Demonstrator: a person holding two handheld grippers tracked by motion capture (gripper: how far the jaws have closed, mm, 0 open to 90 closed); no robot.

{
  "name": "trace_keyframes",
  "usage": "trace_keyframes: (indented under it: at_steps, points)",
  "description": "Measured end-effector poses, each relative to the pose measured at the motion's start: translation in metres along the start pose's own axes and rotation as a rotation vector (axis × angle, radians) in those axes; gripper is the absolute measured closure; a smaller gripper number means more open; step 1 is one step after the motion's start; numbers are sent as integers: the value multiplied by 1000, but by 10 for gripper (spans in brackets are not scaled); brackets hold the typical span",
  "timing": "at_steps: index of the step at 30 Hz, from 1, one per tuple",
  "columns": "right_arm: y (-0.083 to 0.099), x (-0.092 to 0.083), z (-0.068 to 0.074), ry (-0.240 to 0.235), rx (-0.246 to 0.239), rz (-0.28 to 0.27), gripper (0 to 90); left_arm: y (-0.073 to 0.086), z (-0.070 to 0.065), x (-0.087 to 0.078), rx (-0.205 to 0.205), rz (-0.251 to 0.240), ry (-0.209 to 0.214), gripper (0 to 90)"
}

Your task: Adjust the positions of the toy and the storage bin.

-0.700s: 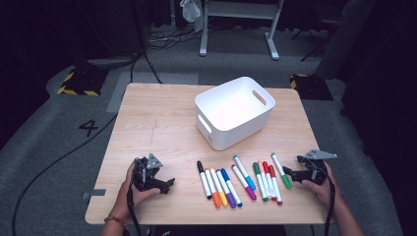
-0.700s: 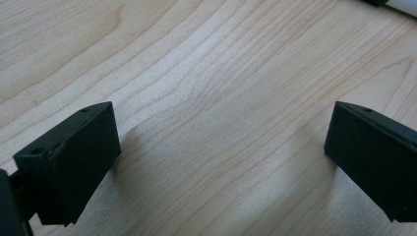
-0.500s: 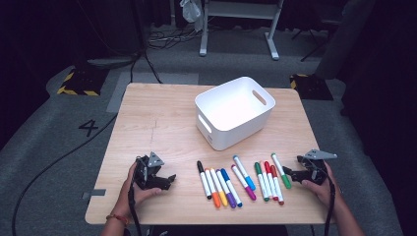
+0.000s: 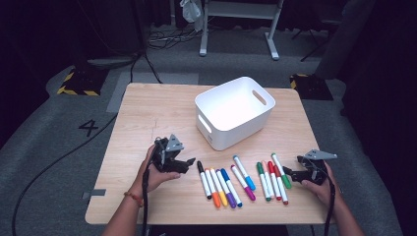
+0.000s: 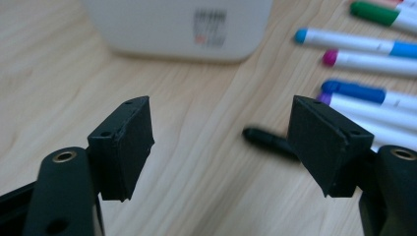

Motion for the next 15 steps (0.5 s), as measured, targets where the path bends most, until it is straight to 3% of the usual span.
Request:
trace_keyframes:
  at_steps: [1,5,6,11,15]
  points:
    - [0,0,0,0,0,0,164,0,0,0,0,0,0,264]
    - [0,0,0,0,-1,0,164,-34,-8,13,64,-27,7,274]
    - [0,0,0,0,-1,0,164,-34,-8,13,64,-27,7,283]
    - [0,0,0,0,0,0,164,-64,-15,16,99,-75,25,289]
    - [0,0,0,-1,-2,0,164,-75,-16,20,96,-89,40,306]
Point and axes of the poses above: each handheld gripper's, and its own axes: x roughly forward along the jaws, y roughly out of its underside, z roughly to its left, the point moved 1 cm from there along x, roughly forward along the jaws, and after that the axes turned 4 degrees about -y, right-handed, at the moved point
